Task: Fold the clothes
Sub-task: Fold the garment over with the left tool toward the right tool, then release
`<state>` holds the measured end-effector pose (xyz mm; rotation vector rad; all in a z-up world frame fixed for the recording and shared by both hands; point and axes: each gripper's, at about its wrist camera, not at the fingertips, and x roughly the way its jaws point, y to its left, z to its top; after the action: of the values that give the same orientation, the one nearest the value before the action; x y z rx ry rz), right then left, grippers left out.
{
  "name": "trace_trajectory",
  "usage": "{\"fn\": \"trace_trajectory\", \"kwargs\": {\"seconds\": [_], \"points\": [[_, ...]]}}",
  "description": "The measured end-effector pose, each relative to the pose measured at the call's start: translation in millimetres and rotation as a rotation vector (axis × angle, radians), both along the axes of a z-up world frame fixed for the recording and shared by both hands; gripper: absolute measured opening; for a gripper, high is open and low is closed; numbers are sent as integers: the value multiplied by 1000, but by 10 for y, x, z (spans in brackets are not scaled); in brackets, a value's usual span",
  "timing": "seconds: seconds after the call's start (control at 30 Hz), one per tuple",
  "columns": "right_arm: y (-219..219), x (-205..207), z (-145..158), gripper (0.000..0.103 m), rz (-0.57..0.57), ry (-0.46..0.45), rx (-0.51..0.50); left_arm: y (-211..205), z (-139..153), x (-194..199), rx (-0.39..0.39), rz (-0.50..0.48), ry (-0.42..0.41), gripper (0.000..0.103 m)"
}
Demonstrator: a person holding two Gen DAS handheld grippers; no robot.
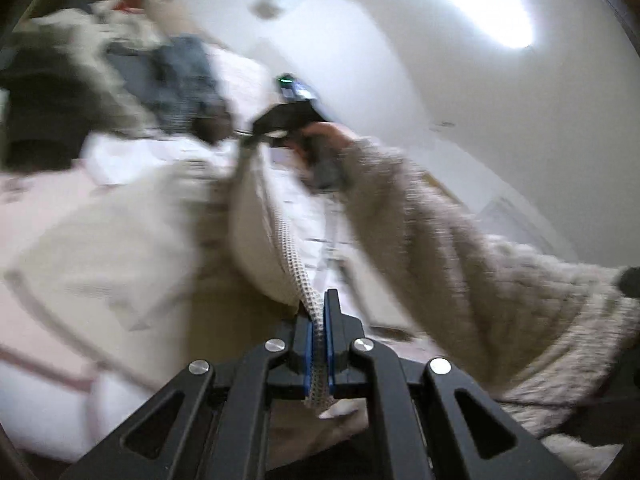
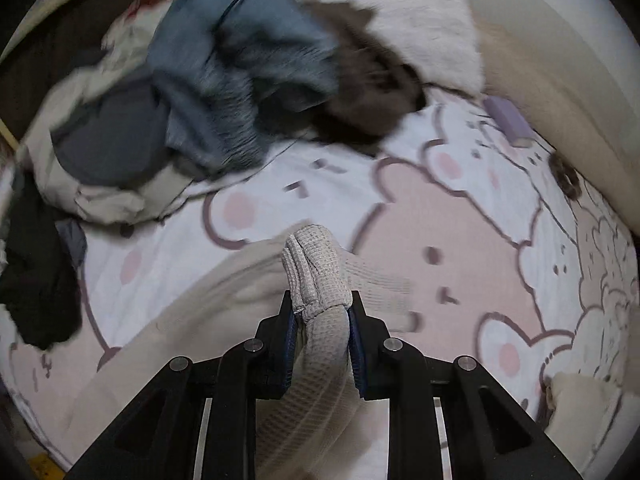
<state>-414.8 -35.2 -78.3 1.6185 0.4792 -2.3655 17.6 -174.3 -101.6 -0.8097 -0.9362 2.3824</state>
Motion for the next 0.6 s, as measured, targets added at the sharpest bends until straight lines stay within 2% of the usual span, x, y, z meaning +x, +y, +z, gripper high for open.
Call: {"fn": "trace_trajectory", "kwargs": {"seconds": [0.07,0.17,0.23,0.33,0.4,0.5,0.57,0.6], "points": [[-259,-56,-252,24,-24,-34,21,-145,-216,-62,-18,68,-61,5],[-430,-127,-573,24,-79,-70,33,-356,-584,-147,11,134,-151,5],[-458,-164,-680,24,-114,-83,27,-452,-699,-172,46,154,-175,5],[-424,-240,-652,24,-173,-94,-26,-556,-561,-198,69,153,-123,5],[-350,-303,-545,24,-222,-78,-96,-616,-487,-319,50,153,-97,5],[-274,-380,-488,25,-286,-24,-127,-723,-503,-558,15,172,-99,5],[-266,-356,-542,56,-282,-25,-139,-850,-639,-691,-14,199,-152,5],[-269,-321,-552,85,-273,-20,-134,-929,-723,-713,-25,210,-193,5]]}}
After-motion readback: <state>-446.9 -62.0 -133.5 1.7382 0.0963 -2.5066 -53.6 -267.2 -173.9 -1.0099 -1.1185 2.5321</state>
